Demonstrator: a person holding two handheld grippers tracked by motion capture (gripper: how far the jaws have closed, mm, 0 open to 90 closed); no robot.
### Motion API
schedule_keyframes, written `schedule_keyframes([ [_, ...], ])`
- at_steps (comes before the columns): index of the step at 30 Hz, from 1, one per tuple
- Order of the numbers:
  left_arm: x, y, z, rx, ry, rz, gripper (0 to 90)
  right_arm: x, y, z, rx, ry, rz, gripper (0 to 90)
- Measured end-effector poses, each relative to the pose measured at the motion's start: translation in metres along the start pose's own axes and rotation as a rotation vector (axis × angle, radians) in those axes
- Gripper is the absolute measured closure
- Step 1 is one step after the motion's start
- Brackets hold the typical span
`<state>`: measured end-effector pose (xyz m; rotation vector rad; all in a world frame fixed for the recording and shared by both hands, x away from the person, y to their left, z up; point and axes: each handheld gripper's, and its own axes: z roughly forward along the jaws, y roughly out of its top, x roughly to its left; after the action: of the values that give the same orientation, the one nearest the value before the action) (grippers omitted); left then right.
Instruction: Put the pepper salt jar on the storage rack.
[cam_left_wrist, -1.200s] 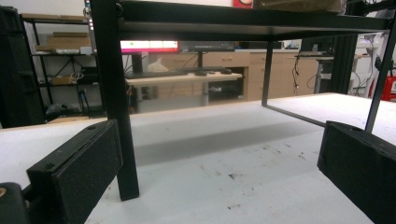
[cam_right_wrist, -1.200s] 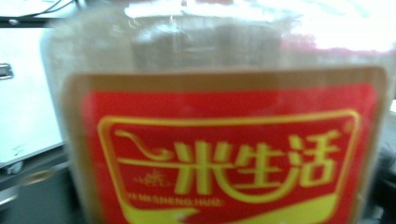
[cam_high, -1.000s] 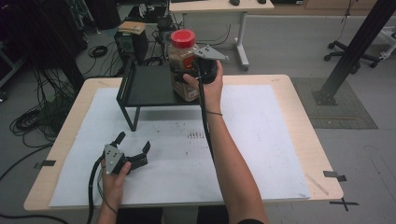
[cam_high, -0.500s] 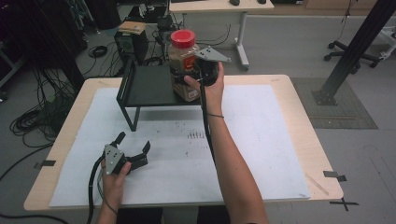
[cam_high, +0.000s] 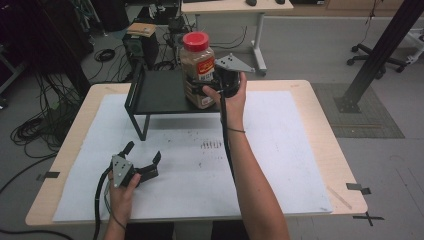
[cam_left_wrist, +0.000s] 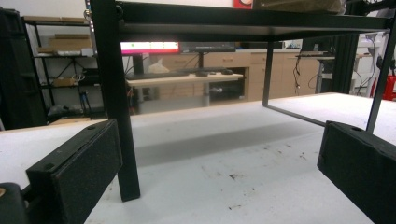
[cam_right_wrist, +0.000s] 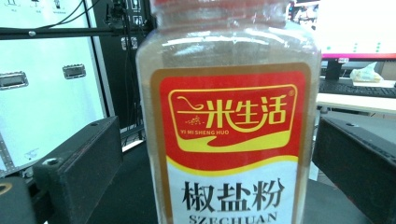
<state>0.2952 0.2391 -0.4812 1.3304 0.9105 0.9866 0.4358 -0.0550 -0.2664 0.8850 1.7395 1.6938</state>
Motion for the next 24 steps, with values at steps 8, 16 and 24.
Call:
schedule_keyframes([
  [8,0.000,0.000,0.000,0.002,0.001,-0.005,0.2,0.002,0.000,-0.016,-0.013,0.001,-0.001,1.4],
  [16,0.001,0.000,0.000,0.004,0.000,-0.007,0.3,0.004,-0.003,-0.038,-0.024,-0.017,0.004,0.8],
  [24,0.001,0.000,0.000,0.002,0.001,-0.006,0.3,0.005,-0.010,-0.066,-0.042,-0.044,0.003,0.3],
])
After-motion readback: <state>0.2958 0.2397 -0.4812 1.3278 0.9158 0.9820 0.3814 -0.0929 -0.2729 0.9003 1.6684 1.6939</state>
